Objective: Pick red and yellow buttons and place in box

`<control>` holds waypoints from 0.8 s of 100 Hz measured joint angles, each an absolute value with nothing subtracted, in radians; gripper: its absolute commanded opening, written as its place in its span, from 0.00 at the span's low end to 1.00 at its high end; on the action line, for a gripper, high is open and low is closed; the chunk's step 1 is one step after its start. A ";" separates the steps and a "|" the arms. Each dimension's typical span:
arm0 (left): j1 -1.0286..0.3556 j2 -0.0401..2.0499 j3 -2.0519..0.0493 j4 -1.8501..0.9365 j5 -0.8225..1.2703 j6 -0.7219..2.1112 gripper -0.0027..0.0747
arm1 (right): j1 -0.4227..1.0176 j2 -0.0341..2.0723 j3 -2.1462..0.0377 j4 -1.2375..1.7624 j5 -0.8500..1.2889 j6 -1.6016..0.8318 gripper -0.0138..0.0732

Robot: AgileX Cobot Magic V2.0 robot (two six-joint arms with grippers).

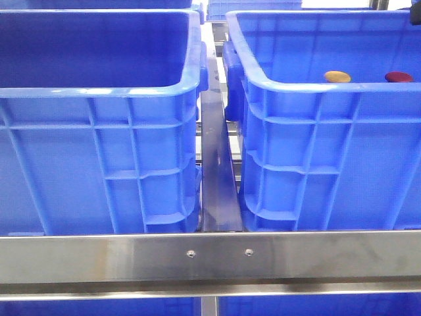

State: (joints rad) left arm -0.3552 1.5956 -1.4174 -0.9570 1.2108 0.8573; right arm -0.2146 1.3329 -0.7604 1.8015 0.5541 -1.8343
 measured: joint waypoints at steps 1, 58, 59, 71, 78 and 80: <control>-0.355 1.594 -1.416 -0.957 1.209 0.857 0.01 | -0.215 1.328 -0.752 1.802 0.554 -1.834 0.09; -0.355 1.274 -1.039 -0.922 0.713 0.857 0.01 | -0.215 0.935 -0.483 1.796 0.570 -1.836 0.09; -0.355 1.263 -1.027 -0.919 0.707 0.857 0.01 | -0.215 0.932 -0.481 1.796 0.573 -1.836 0.09; -0.355 1.167 -0.924 -0.905 0.626 0.857 0.01 | -0.215 0.892 -0.443 1.796 0.599 -1.836 0.09; -0.355 1.107 -0.857 -0.899 0.589 0.857 0.01 | -0.215 0.871 -0.421 1.795 0.625 -1.836 0.09; -0.355 1.088 -0.845 -0.899 0.583 0.857 0.01 | -0.215 0.868 -0.416 1.795 0.630 -1.836 0.09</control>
